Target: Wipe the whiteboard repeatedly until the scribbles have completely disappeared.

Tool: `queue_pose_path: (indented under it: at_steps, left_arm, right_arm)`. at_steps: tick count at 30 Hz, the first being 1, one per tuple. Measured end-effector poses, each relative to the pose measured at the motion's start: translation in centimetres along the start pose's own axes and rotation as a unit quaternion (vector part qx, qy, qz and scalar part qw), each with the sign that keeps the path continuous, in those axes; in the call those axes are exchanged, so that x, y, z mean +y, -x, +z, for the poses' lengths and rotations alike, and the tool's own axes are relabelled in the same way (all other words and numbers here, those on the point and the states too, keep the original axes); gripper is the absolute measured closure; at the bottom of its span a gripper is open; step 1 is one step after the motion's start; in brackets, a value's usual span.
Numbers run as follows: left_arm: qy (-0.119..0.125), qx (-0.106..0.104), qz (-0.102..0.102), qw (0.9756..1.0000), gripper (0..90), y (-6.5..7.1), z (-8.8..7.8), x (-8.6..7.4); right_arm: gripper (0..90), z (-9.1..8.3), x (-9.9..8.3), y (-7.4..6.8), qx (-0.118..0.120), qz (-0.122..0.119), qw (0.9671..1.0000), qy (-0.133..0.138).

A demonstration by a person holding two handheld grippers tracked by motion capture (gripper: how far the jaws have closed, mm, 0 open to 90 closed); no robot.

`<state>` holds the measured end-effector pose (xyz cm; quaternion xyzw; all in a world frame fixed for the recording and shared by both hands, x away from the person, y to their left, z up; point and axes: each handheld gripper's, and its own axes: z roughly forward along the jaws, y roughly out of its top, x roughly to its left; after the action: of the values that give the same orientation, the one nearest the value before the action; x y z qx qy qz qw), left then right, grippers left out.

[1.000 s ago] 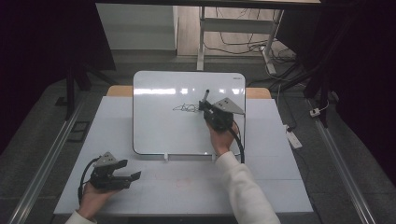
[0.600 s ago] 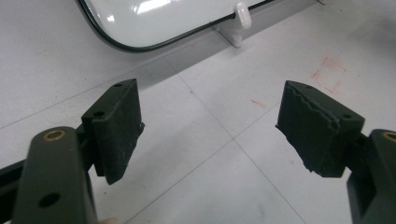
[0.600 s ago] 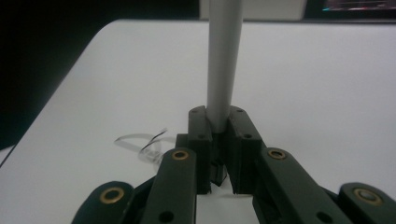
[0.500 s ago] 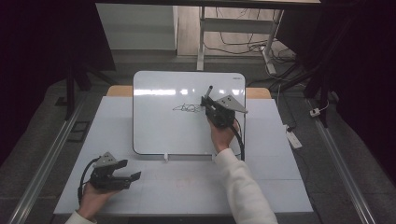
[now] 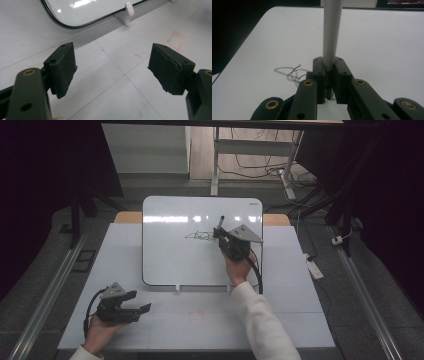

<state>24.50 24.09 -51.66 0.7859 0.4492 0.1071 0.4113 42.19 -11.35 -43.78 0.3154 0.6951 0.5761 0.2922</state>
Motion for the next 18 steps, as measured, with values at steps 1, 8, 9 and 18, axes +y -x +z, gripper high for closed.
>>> queue_pose_path:
  at_steps: [1, 8, 9, 18]
  left_arm:
    - [0.000, 0.000, 0.000, 1.0000, 22.7, 0.0, 0.0, 0.0]
    - [0.002, -0.001, 0.001, 1.0000, 22.7, 0.0, -0.1, 0.0]
    - [0.001, -0.001, 0.002, 1.0000, 22.7, -0.1, -0.1, 0.0]
    - [0.000, -0.001, 0.004, 1.0000, 22.6, 0.0, 0.0, 0.1]
  right_arm:
    - [81.1, 0.0, -0.1, -0.3, 0.002, -0.007, 1.0000, -0.003]
    - [81.1, -1.0, 0.0, 1.3, -0.028, 0.016, 0.9995, 0.005]
    - [81.1, -1.0, -0.2, 0.8, -0.022, 0.004, 0.9997, -0.001]
    - [81.2, -0.9, -0.6, 0.1, -0.007, 0.006, 1.0000, -0.002]
